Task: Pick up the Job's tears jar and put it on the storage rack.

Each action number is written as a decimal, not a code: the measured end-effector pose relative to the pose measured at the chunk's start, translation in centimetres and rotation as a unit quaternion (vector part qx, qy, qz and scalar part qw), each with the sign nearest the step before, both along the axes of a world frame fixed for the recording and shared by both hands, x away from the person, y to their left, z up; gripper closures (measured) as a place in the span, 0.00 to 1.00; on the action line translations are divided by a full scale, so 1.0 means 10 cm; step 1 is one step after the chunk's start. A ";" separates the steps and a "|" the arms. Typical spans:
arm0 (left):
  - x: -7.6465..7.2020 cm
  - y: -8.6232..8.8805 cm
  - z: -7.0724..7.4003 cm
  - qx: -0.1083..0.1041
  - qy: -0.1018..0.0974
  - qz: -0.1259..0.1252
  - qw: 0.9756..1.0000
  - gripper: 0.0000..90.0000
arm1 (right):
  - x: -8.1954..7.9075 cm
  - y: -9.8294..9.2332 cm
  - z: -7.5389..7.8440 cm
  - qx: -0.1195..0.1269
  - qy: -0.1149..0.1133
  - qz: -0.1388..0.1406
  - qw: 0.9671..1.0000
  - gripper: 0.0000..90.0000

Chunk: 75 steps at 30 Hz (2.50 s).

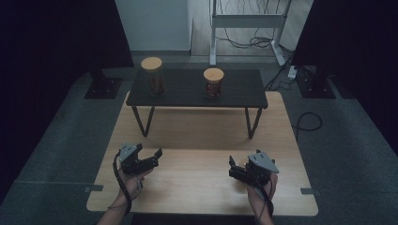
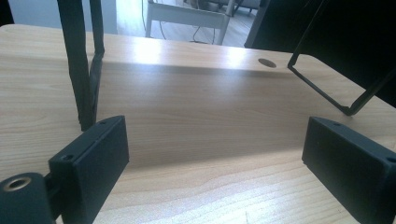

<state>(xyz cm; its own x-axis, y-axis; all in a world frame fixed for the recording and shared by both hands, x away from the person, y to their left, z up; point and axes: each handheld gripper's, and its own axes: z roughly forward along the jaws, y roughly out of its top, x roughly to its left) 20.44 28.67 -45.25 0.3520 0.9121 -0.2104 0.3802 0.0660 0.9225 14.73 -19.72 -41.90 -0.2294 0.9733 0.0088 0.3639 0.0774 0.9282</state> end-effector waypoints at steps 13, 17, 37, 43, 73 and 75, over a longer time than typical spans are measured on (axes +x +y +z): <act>0.00 0.00 0.00 0.001 0.002 -0.001 1.000 0.08 | -0.01 -0.03 -0.03 -0.012 0.024 -0.006 1.000 0.00; 0.01 0.00 0.00 0.002 0.002 -0.001 1.000 0.08 | -0.01 -0.03 -0.04 -0.015 0.030 -0.006 0.999 0.00; 0.01 0.00 0.00 0.004 0.003 -0.002 1.000 0.08 | 0.04 -0.01 -0.07 -0.030 0.057 -0.012 0.998 0.00; 0.01 0.00 0.00 0.004 0.003 -0.001 1.000 0.08 | 0.07 0.03 -0.05 -0.049 0.072 -0.016 0.996 0.00; 0.02 0.00 -0.01 0.005 0.005 -0.001 1.000 0.08 | 0.25 0.04 -0.13 -0.062 0.122 -0.009 0.990 0.00; 0.02 0.00 0.00 0.005 0.005 -0.001 1.000 0.08 | 0.26 0.04 -0.14 -0.063 0.125 -0.009 0.990 0.00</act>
